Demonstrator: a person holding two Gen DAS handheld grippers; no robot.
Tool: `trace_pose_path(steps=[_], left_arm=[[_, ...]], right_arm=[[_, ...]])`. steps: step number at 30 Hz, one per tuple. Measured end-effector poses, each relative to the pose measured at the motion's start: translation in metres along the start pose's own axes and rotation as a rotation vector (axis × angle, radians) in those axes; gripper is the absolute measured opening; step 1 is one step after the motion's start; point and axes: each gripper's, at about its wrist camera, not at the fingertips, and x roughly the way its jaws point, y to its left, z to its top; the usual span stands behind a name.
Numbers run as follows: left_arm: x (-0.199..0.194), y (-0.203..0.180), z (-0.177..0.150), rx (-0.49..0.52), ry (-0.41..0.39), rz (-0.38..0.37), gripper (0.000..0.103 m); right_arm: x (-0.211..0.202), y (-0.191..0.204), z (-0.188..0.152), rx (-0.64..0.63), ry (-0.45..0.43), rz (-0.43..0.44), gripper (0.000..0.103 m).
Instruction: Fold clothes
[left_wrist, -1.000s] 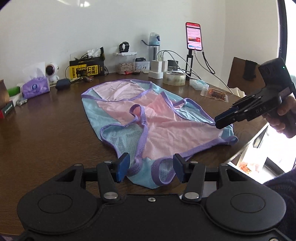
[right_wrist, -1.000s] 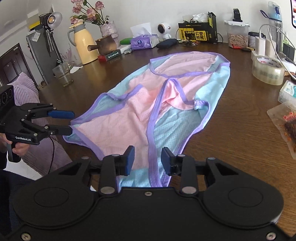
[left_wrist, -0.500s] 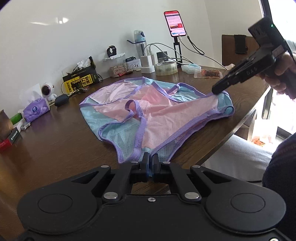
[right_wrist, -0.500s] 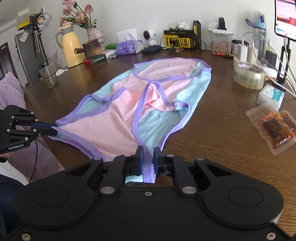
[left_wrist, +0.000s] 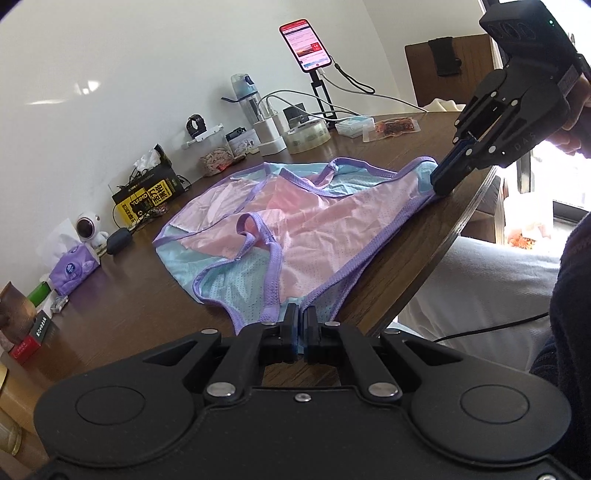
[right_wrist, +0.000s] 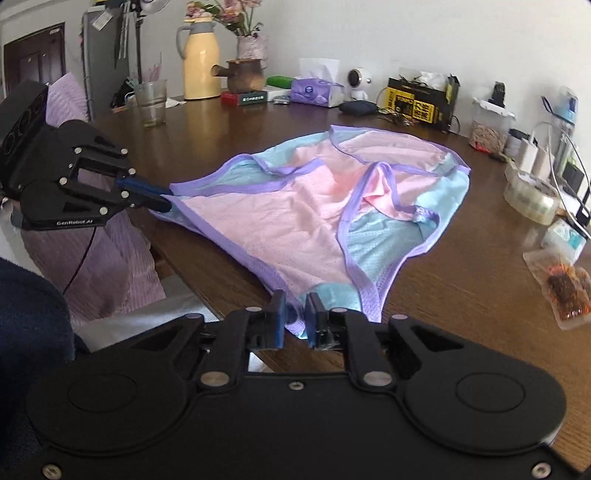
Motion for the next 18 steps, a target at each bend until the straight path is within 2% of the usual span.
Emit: trace_pose_path(steps=[3, 5, 6, 7, 8, 9, 10, 11, 12, 13, 14, 16, 18], left_arm=[[0.002, -0.004, -0.001, 0.037, 0.001, 0.002, 0.002], [0.002, 0.003, -0.001, -0.005, -0.004, -0.037, 0.003], [0.001, 0.006, -0.001, -0.029, -0.007, -0.060, 0.003], [-0.001, 0.009, -0.002, -0.041, -0.010, -0.080, 0.005], [-0.006, 0.012, -0.002, -0.048, -0.020, -0.113, 0.006], [-0.013, 0.017, -0.004, -0.074, -0.034, -0.137, 0.012], [-0.019, 0.022, -0.005, -0.107, -0.049, -0.154, 0.027], [-0.023, 0.029, -0.007, -0.173, -0.052, -0.160, 0.037], [-0.026, 0.038, -0.009, -0.254, -0.051, -0.161, 0.056], [-0.029, 0.047, -0.011, -0.334, -0.049, -0.161, 0.063], [-0.029, 0.057, -0.012, -0.429, -0.032, -0.157, 0.063], [-0.026, 0.070, -0.014, -0.585, -0.017, -0.158, 0.063], [-0.017, 0.077, -0.012, -0.748, 0.010, -0.179, 0.063]], right_arm=[[-0.010, 0.005, -0.007, -0.066, -0.001, -0.023, 0.009], [-0.010, 0.006, -0.009, -0.060, -0.004, -0.045, 0.010], [-0.009, 0.004, -0.008, -0.039, 0.005, -0.029, 0.011], [-0.010, 0.003, -0.006, -0.026, 0.008, -0.011, 0.013], [-0.013, 0.000, -0.002, -0.005, -0.006, 0.008, 0.020], [-0.016, -0.003, 0.002, 0.010, -0.025, 0.021, 0.025], [-0.020, -0.006, 0.007, 0.025, -0.047, 0.035, 0.028], [-0.025, -0.012, 0.015, 0.042, -0.081, 0.051, 0.033], [-0.027, -0.017, 0.026, 0.061, -0.110, 0.051, 0.039], [-0.028, -0.022, 0.036, 0.080, -0.137, 0.051, 0.053], [-0.025, -0.025, 0.046, 0.093, -0.150, 0.049, 0.071], [-0.014, -0.031, 0.074, 0.132, -0.184, 0.042, 0.076], [0.007, -0.042, 0.111, 0.198, -0.203, 0.112, 0.076]])
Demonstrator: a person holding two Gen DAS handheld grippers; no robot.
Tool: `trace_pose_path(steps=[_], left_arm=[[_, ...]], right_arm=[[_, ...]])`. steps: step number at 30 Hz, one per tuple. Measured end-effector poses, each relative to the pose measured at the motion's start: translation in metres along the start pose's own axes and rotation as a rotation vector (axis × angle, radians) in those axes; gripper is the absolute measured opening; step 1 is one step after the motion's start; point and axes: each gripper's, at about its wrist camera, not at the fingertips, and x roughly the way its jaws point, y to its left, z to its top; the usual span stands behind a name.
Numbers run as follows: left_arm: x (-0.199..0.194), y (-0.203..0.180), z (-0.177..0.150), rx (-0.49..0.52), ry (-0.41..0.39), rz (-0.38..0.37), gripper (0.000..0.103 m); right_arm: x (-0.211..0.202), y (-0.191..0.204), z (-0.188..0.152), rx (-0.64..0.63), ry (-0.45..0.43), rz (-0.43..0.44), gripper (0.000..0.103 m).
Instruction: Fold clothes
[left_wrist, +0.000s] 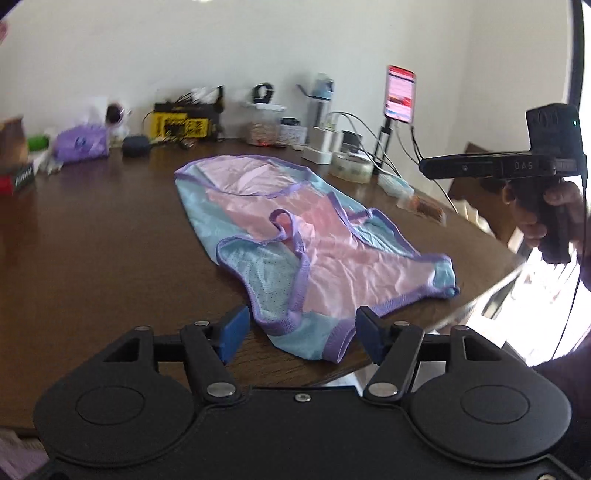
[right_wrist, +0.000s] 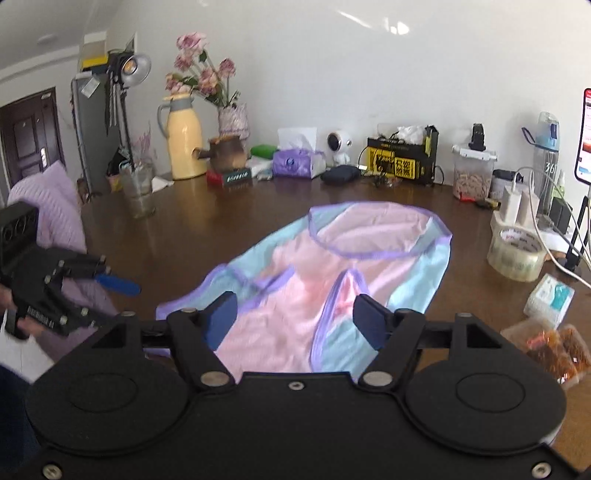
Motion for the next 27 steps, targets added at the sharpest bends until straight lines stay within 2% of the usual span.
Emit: trace_pose_path(steps=[1, 2, 4, 6, 7, 9, 12, 14, 16, 17, 18, 19, 20, 21, 24, 27], left_arm=[[0.003, 0.001, 0.002, -0.047, 0.009, 0.014, 0.063], [0.005, 0.002, 0.004, -0.078, 0.017, 0.038, 0.063], [0.010, 0.004, 0.008, -0.148, 0.044, 0.102, 0.062], [0.011, 0.002, 0.008, -0.167, 0.086, 0.169, 0.062], [0.012, -0.001, 0.008, -0.156, 0.095, 0.188, 0.062], [0.014, -0.006, 0.008, -0.167, 0.096, 0.180, 0.061], [0.019, -0.011, 0.008, -0.190, 0.093, 0.177, 0.060], [0.021, -0.014, 0.008, -0.193, 0.092, 0.183, 0.048], [0.022, -0.012, 0.005, -0.209, 0.092, 0.192, 0.019], [0.022, -0.009, 0.004, -0.215, 0.086, 0.195, 0.016], [0.023, -0.006, 0.003, -0.220, 0.077, 0.199, 0.010], [0.023, -0.003, 0.002, -0.213, 0.068, 0.211, 0.007], [0.023, 0.000, 0.003, -0.201, 0.057, 0.227, 0.006], [0.024, 0.001, 0.004, -0.190, 0.052, 0.241, 0.006], [0.025, 0.008, 0.011, -0.175, 0.038, 0.295, 0.005], [0.023, 0.006, 0.017, -0.150, 0.043, 0.281, 0.006]], right_arm=[[0.025, -0.010, 0.025, 0.055, 0.009, 0.073, 0.076], [0.048, -0.017, 0.042, 0.071, 0.035, 0.108, 0.076], [0.095, -0.027, 0.076, 0.064, 0.092, 0.134, 0.076], [0.138, -0.031, 0.097, 0.015, 0.152, 0.119, 0.076], [0.172, -0.032, 0.110, -0.023, 0.193, 0.083, 0.076], [0.233, -0.034, 0.121, -0.074, 0.284, 0.032, 0.075], [0.302, -0.039, 0.123, -0.077, 0.397, 0.006, 0.065], [0.340, -0.046, 0.118, -0.066, 0.452, -0.035, 0.051], [0.360, -0.049, 0.113, -0.073, 0.485, -0.051, 0.044], [0.365, -0.049, 0.110, -0.080, 0.497, -0.048, 0.037], [0.370, -0.048, 0.107, -0.086, 0.509, -0.046, 0.036], [0.376, -0.048, 0.104, -0.094, 0.516, -0.044, 0.033], [0.380, -0.046, 0.103, -0.107, 0.505, -0.049, 0.017], [0.383, -0.045, 0.104, -0.110, 0.497, -0.060, 0.009], [0.394, -0.046, 0.111, -0.083, 0.454, -0.087, 0.005], [0.403, -0.048, 0.120, -0.053, 0.421, -0.101, 0.005]])
